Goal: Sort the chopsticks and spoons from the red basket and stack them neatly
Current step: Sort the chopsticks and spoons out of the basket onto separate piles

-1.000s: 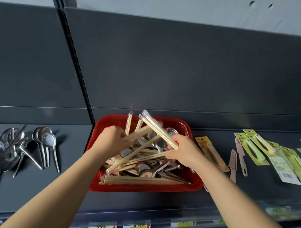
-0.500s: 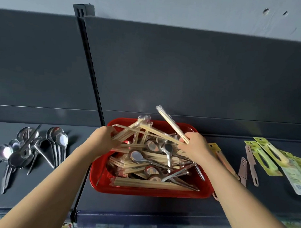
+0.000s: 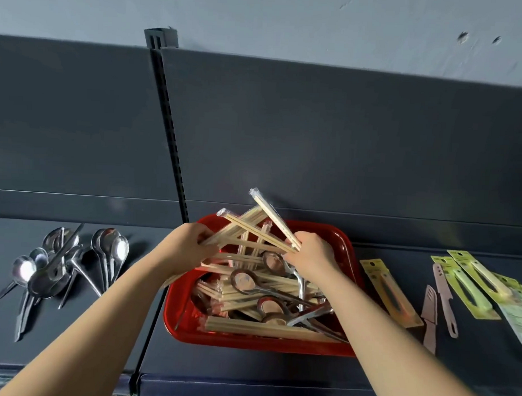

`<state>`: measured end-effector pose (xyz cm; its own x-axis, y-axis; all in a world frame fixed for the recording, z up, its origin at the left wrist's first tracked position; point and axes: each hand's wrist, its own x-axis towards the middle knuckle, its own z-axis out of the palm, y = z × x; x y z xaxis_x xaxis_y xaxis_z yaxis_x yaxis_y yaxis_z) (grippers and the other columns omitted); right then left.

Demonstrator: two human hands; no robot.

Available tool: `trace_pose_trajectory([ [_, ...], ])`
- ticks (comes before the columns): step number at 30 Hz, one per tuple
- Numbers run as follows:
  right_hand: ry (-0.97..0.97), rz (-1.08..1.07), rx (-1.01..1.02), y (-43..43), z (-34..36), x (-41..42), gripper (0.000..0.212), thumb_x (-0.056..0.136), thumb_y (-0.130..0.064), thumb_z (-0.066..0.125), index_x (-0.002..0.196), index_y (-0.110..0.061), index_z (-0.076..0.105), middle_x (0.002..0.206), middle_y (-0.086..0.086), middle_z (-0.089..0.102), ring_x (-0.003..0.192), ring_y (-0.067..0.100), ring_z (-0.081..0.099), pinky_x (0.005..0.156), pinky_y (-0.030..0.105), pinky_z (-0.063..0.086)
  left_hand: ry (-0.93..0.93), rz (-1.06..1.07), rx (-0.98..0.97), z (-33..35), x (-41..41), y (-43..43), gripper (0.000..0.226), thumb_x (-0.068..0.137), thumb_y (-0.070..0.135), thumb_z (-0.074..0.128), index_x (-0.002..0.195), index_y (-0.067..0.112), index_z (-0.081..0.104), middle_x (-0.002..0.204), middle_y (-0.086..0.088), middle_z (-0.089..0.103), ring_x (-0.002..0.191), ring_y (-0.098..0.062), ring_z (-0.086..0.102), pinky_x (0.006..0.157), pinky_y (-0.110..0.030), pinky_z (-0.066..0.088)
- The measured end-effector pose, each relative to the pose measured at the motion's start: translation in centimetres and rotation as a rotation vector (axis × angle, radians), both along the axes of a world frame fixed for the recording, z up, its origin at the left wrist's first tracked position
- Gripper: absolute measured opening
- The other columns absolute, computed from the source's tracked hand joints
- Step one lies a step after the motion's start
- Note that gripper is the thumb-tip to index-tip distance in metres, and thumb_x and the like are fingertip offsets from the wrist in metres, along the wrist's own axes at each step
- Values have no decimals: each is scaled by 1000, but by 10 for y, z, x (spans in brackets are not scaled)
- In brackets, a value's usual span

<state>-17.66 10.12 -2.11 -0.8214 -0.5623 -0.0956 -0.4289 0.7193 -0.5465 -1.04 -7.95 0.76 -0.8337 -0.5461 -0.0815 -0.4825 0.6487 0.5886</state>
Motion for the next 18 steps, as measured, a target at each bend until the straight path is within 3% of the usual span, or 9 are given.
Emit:
trace_pose_trajectory([
  [3, -15, -4, 36, -15, 0, -2, 5, 84, -24, 69, 87, -23, 65, 82, -4, 67, 67, 15, 60, 48, 24, 38, 56, 15, 40, 2, 6, 1, 10, 88, 33, 65, 85, 24, 69, 67, 8, 70, 55, 2, 62, 52, -15, 42],
  [5, -41, 12, 50, -20, -2, -4, 10, 82, -26, 73, 82, -22, 63, 80, -2, 66, 69, 17, 60, 49, 24, 37, 70, 32, 82, 1, 9, 2, 11, 89, 33, 66, 83, 24, 69, 66, 8, 70, 52, 4, 61, 50, -11, 39],
  [10, -65, 25, -7, -19, -1, -8, 10, 84, -30, 73, 82, -21, 67, 65, -7, 60, 58, 11, 55, 47, 23, 33, 132, 155, 140, -2, 18, 6, 7, 88, 22, 65, 91, 19, 69, 72, 4, 72, 68, -12, 68, 63, -25, 49],
  [13, -67, 14, -176, -21, 15, -8, 22, 87, -30, 69, 71, -16, 63, 55, -4, 55, 51, 15, 53, 46, 25, 36, 213, 234, 92, 3, 24, 2, 8, 87, 22, 65, 94, 19, 67, 76, 3, 71, 66, -14, 65, 62, -26, 47],
  [16, -59, 62, -221, -33, 41, 1, 30, 86, -34, 69, 71, -8, 65, 52, -1, 51, 44, 14, 47, 43, 25, 34, 296, 314, 115, 10, 38, -7, 9, 85, 21, 67, 94, 23, 68, 72, 2, 73, 63, -18, 67, 66, -36, 54],
  [18, -75, 133, -238, -47, 55, 14, 30, 83, -35, 71, 73, -7, 68, 52, -1, 50, 45, 14, 47, 45, 26, 36, 356, 366, 129, 17, 52, -13, 13, 85, 19, 68, 98, 21, 69, 72, 2, 73, 62, -13, 68, 63, -30, 57],
])
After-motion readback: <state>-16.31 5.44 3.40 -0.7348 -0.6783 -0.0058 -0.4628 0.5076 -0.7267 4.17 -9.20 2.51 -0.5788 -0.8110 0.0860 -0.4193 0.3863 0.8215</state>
